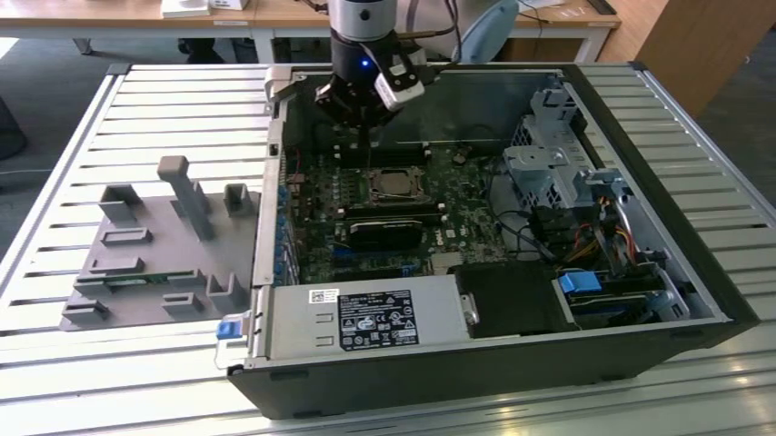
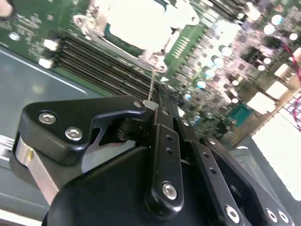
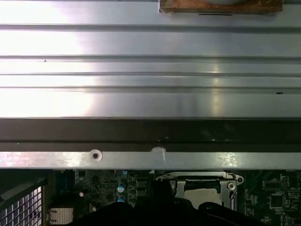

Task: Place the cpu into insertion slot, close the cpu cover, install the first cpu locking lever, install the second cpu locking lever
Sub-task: 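Install the first cpu locking lever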

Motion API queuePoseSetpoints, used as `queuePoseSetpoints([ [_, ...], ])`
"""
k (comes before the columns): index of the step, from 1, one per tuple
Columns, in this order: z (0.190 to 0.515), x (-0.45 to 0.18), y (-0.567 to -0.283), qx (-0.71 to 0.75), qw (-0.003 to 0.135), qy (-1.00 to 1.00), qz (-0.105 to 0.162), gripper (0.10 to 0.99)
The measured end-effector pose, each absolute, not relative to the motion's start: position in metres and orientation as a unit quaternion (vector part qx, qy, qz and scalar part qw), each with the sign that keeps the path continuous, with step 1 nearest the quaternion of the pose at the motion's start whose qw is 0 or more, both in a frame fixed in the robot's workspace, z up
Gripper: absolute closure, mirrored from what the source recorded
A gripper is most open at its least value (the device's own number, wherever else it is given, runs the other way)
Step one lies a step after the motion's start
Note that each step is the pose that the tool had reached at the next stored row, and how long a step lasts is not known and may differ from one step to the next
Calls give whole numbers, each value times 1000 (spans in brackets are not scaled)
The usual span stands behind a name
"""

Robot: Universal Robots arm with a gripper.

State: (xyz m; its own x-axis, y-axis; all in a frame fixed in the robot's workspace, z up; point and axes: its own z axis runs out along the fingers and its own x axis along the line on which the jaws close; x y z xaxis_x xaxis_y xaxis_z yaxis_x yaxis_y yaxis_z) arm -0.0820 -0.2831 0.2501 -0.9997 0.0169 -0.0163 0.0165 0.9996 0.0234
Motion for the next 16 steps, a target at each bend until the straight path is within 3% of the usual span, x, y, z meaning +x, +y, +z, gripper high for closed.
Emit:
queuePoseSetpoints([
  [16,242,-55,-283,8,6,1000,25,969],
])
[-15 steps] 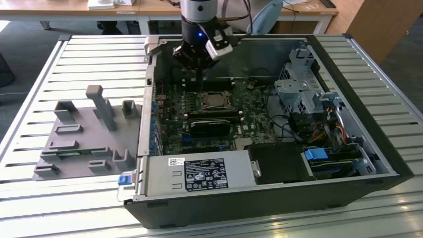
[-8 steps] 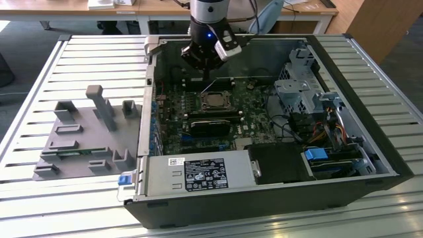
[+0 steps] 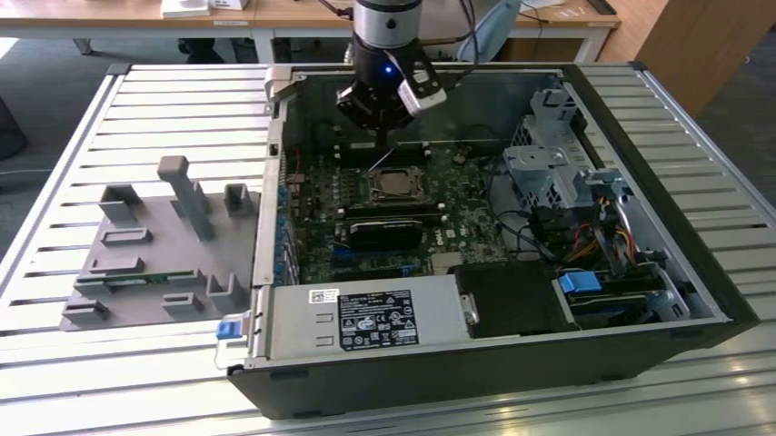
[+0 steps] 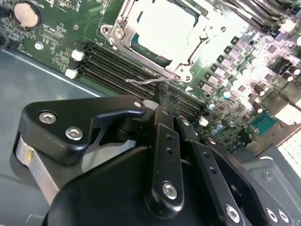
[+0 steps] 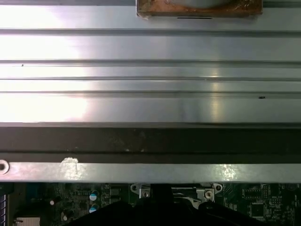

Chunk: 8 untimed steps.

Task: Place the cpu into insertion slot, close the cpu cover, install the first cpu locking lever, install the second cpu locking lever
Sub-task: 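Install the first cpu locking lever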

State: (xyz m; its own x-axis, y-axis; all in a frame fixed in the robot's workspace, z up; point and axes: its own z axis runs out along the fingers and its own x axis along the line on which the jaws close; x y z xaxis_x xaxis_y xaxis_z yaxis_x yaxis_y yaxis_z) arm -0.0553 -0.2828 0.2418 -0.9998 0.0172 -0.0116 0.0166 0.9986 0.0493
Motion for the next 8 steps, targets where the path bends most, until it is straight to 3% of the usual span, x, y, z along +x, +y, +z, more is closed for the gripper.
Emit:
queuePoseSetpoints([
  [8,240,-50,-282,8,6,1000,24,969],
])
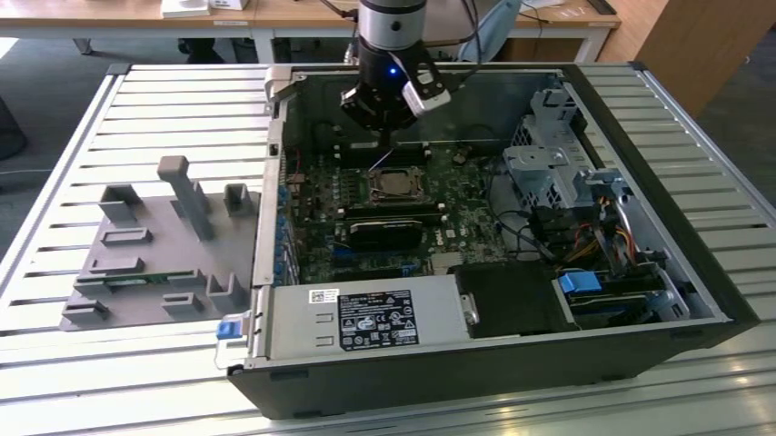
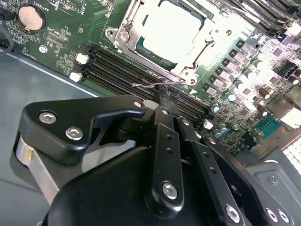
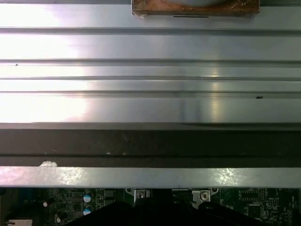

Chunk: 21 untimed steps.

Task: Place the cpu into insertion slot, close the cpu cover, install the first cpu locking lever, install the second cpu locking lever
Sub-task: 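Install the first cpu locking lever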

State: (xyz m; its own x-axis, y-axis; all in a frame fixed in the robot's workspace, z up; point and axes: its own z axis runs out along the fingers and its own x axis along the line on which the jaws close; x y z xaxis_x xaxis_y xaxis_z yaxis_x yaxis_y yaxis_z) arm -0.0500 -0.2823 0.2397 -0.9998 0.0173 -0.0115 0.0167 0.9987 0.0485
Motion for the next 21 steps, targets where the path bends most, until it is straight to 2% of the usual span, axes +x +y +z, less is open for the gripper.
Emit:
queuePoseSetpoints([
  [21,231,-34,-282,9,6,1000,24,969],
])
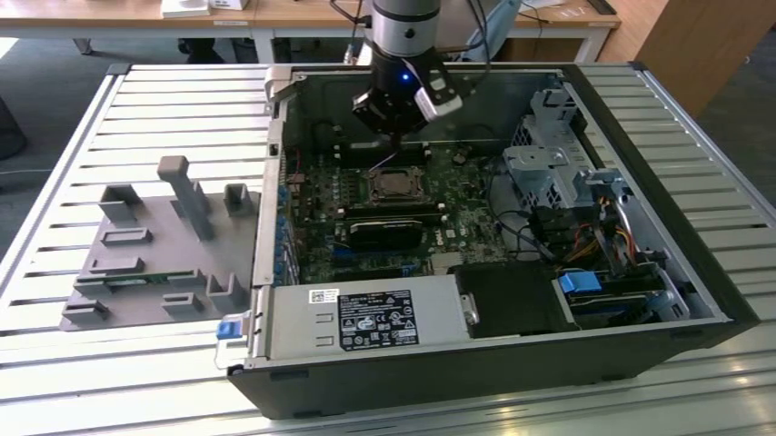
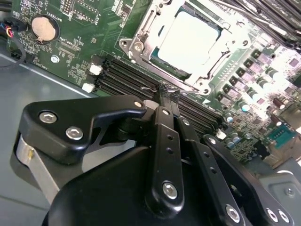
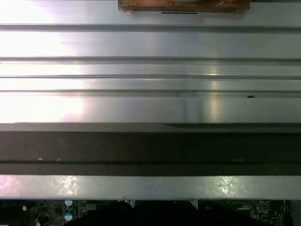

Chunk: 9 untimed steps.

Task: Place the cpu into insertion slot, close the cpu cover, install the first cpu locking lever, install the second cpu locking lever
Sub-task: 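Install the first cpu locking lever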

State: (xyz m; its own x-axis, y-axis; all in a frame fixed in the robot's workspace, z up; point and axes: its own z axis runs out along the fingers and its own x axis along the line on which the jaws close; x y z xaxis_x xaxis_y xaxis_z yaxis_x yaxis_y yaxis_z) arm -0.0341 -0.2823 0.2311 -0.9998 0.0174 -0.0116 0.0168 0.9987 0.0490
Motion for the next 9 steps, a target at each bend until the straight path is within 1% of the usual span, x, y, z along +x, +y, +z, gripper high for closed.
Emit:
queuePoseSetpoints([
  [9,225,-30,-282,9,6,1000,28,969],
])
